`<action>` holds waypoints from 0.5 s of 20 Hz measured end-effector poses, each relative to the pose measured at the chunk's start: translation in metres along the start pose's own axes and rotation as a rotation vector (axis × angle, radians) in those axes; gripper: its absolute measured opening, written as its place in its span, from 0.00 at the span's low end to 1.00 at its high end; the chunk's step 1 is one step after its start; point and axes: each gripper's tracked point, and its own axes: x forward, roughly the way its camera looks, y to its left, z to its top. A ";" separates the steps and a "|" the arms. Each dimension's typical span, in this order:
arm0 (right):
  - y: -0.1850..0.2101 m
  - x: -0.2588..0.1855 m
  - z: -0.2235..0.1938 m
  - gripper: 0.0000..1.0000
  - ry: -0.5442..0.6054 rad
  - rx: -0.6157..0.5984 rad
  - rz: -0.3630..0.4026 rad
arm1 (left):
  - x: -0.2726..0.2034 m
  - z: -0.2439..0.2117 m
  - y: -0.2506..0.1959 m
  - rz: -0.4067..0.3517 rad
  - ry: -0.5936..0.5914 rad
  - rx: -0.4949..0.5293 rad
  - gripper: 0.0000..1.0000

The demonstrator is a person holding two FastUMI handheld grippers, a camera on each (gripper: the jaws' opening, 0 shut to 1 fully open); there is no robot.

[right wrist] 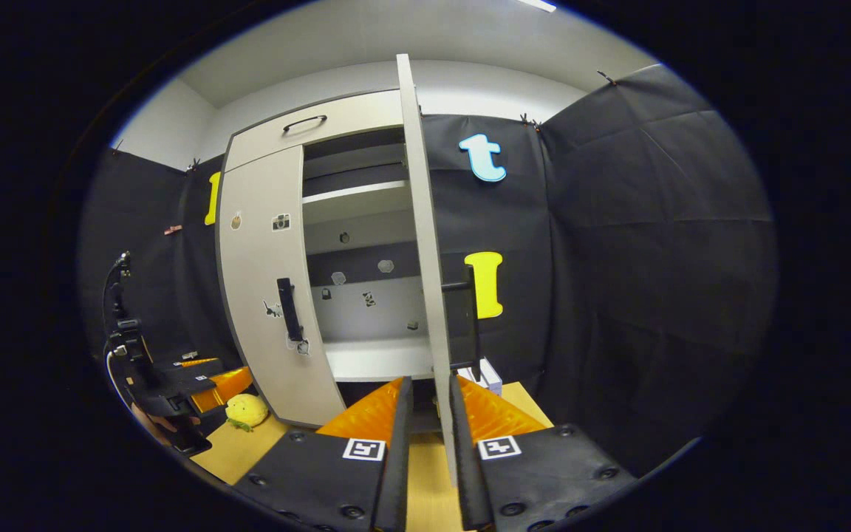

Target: Open the right door of the double-door shoe cabinet with the right hand, and open the left door with the left hand.

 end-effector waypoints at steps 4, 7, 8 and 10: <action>0.043 0.010 -0.020 0.61 0.013 0.013 0.088 | 0.019 0.012 -0.001 0.009 -0.019 0.002 0.95; 0.061 0.025 -0.045 0.84 0.053 -0.013 0.147 | 0.038 0.024 0.004 0.031 -0.029 0.020 0.95; 0.064 0.031 -0.052 0.88 0.064 -0.020 0.156 | 0.045 0.030 0.005 0.034 -0.037 0.022 0.95; 0.069 0.043 -0.067 0.94 0.083 -0.024 0.169 | 0.062 0.041 0.007 0.040 -0.051 0.033 0.95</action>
